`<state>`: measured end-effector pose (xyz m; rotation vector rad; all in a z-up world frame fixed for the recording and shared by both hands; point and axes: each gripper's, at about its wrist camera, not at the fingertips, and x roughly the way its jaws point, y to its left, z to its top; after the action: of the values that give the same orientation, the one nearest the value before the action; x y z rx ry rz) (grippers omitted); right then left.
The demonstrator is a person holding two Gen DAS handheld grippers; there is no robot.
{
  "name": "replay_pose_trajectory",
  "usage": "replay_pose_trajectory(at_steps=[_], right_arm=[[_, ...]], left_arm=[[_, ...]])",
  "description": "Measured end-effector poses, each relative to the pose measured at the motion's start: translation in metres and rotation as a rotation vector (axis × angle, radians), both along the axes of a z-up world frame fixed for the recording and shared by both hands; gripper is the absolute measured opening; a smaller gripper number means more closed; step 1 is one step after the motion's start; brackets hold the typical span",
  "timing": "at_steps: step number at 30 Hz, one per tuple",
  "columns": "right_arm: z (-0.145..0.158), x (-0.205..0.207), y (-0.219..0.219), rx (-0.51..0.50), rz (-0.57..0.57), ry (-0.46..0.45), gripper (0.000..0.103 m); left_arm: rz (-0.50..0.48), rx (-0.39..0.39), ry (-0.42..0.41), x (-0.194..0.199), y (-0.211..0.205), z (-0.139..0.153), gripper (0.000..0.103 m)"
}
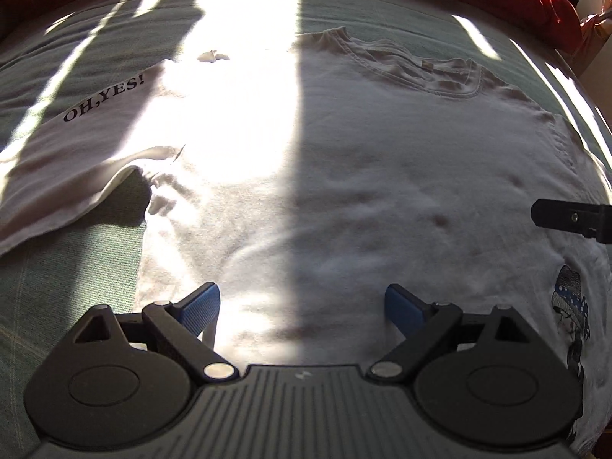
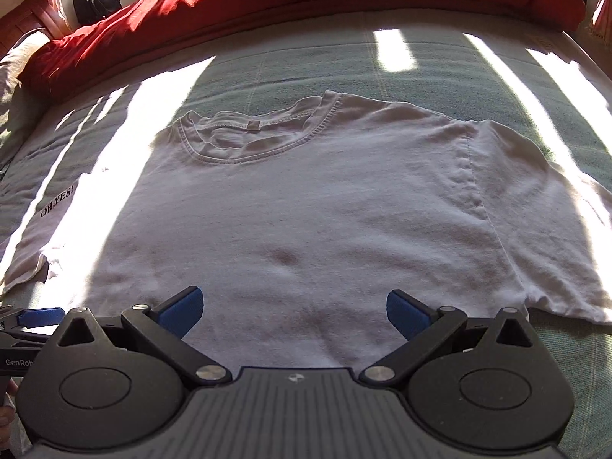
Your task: Fold clothes
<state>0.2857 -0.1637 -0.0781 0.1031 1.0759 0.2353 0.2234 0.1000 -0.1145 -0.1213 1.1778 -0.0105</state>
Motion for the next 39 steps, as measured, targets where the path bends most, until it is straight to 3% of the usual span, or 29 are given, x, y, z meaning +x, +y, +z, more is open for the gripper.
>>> replay_pose_trajectory(at_steps=[6, 11, 13, 19, 27, 29, 33, 39], right_arm=[[0.0, -0.008, 0.027, -0.004, 0.056, 0.025, 0.103], [0.011, -0.008, 0.047, -0.014, 0.083, 0.0, 0.103], [0.014, -0.009, 0.055, -0.018, 0.09, -0.003, 0.103], [0.015, -0.014, 0.077, -0.032, 0.1, -0.004, 0.103], [0.008, -0.01, 0.1, -0.049, 0.074, 0.014, 0.103], [0.007, -0.009, 0.106, -0.049, 0.069, 0.016, 0.103], [0.007, -0.004, 0.122, -0.044, 0.07, 0.012, 0.103], [0.005, 0.005, 0.151, -0.032, 0.097, 0.013, 0.103]], left_arm=[[-0.013, -0.001, -0.035, -0.012, 0.014, 0.014, 0.093], [0.064, 0.014, -0.203, 0.022, 0.057, 0.042, 0.093], [0.109, -0.001, -0.231, 0.038, 0.075, 0.042, 0.093], [0.15, -0.137, -0.188, 0.066, 0.107, 0.013, 0.093], [0.051, -0.136, -0.18, 0.066, 0.121, -0.003, 0.093], [0.048, -0.136, -0.174, 0.065, 0.128, 0.001, 0.093], [0.055, -0.243, -0.184, 0.058, 0.141, 0.014, 0.093], [0.09, -0.253, -0.143, 0.041, 0.167, 0.005, 0.093]])
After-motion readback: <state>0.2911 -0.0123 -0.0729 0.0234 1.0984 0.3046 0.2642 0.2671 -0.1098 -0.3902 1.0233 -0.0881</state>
